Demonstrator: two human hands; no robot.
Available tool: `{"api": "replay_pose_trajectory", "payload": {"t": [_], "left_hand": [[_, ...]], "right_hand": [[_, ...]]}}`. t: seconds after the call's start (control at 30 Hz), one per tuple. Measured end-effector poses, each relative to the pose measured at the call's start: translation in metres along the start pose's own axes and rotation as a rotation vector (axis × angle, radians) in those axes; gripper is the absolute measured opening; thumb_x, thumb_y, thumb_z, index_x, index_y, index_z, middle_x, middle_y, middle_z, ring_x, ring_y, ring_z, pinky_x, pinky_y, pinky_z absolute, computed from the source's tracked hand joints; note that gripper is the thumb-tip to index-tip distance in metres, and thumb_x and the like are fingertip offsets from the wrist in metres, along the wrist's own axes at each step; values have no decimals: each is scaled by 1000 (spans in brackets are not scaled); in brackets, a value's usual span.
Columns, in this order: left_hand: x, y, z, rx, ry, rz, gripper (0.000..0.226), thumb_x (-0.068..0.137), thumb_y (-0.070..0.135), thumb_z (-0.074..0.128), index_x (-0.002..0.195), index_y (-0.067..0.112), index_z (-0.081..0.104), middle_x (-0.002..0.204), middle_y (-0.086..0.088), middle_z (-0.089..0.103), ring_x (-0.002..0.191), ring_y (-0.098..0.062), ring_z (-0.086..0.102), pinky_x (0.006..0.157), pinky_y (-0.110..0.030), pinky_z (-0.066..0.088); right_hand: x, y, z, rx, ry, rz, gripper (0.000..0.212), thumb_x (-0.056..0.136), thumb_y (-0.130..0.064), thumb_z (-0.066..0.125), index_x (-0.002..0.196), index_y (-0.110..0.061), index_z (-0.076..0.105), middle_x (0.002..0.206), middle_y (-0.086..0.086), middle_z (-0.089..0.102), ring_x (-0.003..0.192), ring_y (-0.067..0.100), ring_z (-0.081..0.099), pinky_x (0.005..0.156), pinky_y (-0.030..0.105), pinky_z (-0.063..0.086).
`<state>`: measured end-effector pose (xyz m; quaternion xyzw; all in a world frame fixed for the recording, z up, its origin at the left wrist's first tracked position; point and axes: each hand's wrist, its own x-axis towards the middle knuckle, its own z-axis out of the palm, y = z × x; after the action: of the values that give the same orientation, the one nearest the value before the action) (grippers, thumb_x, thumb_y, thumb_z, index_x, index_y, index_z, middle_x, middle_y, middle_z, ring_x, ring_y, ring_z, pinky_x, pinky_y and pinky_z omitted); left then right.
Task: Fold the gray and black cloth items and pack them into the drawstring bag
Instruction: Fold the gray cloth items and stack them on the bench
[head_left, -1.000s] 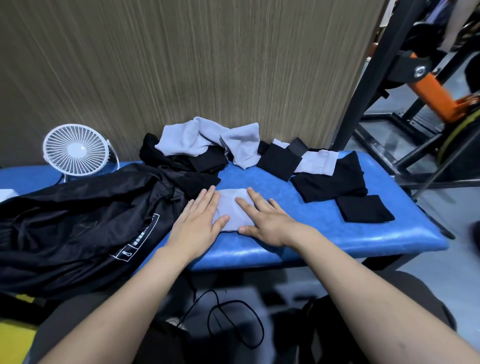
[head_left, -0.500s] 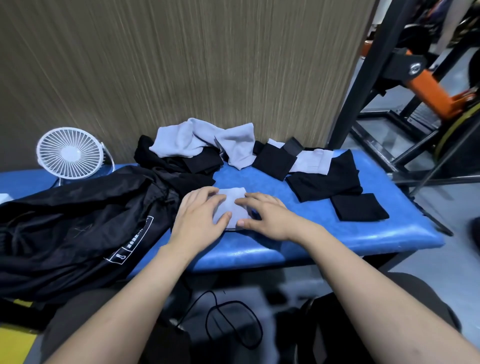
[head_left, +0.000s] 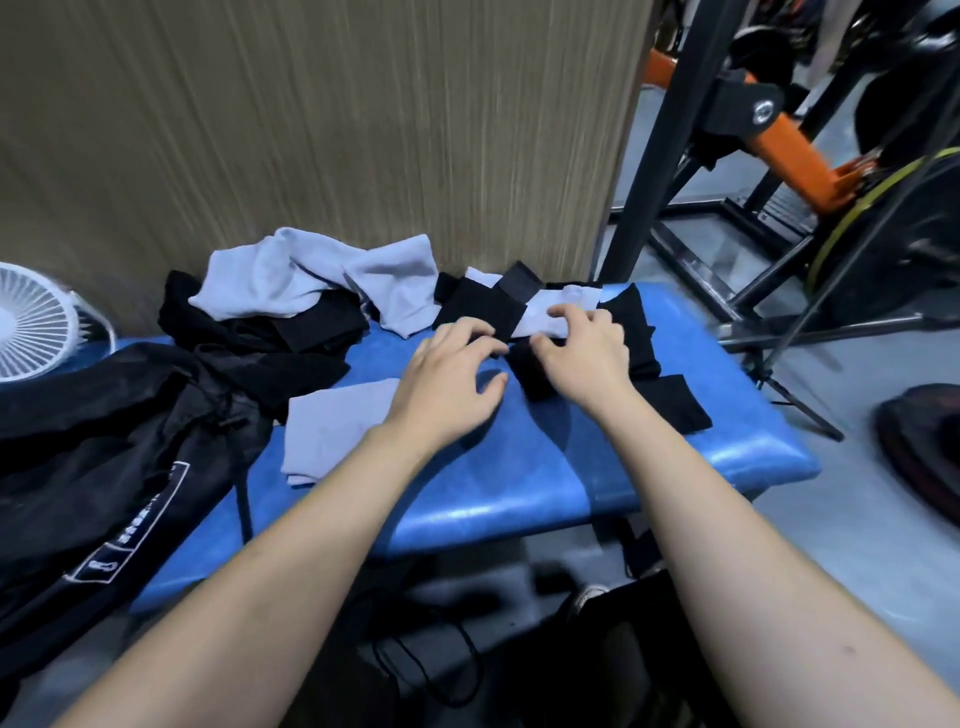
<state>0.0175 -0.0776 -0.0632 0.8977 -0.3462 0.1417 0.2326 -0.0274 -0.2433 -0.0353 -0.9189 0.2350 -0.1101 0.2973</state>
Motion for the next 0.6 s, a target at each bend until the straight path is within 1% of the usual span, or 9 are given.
{"api": "replay_pose_trajectory", "payload": {"t": [0.13,0.27,0.33,0.37,0.4,0.43,0.5,0.53,0.6], "left_hand": [[38,4,24,59,-137,20,32,90,35,58,119,21,63,143,10,43,133,-15,33,106,-31,28],[55,-3,43,177,-197,65,23,91,29,52,111,17,56,144,7,40,131,-19,34,103,-33,29],[58,-3,48,247,-163,142,24,91,26,50,112,15,55,146,4,40,133,-21,33,103,-34,27],[57,-4,47,265,-151,175,28,91,25,50,117,14,55,149,1,38,135,-21,32,105,-35,26],[57,-3,48,271,-152,198,34,91,25,51,123,14,54,151,0,36,138,-22,29,107,-35,23],[57,-3,48,268,-164,210,39,90,25,51,128,16,53,153,-1,33,141,-23,26,110,-35,21],[56,0,49,254,-201,198,44,91,28,51,135,23,51,159,-2,24,147,-24,17,116,-37,16],[56,1,49,241,-218,177,45,93,29,49,137,25,50,161,-2,20,149,-24,13,118,-38,12],[58,5,47,223,-228,126,47,95,34,48,142,26,47,162,-4,16,150,-23,8,121,-37,7]], "right_hand": [[16,13,-9,260,-69,150,48,92,-47,51,139,-35,46,143,9,39,134,29,32,112,43,30],[23,10,-13,447,-140,242,55,82,-46,54,135,-33,52,142,4,43,133,26,37,110,44,36],[27,9,-9,518,-151,283,38,71,-43,53,105,-31,64,122,4,50,116,26,45,98,39,41],[28,6,-7,559,-127,285,20,70,-39,52,83,-28,61,110,3,49,105,26,47,88,37,42],[27,1,-7,627,-95,284,11,72,-32,52,72,-22,57,103,5,51,97,26,50,81,37,45],[24,-4,-9,715,-63,275,11,76,-24,52,73,-17,61,100,10,58,93,28,55,79,38,49],[22,-10,-12,918,-25,226,26,86,-8,52,105,-1,69,103,20,67,92,30,64,84,39,54],[22,-12,-15,988,-20,193,33,90,-5,51,119,0,65,108,16,69,94,23,67,88,34,54],[21,-15,-21,1067,6,117,36,93,-6,50,127,-6,63,116,6,68,100,12,66,93,27,53]]}}
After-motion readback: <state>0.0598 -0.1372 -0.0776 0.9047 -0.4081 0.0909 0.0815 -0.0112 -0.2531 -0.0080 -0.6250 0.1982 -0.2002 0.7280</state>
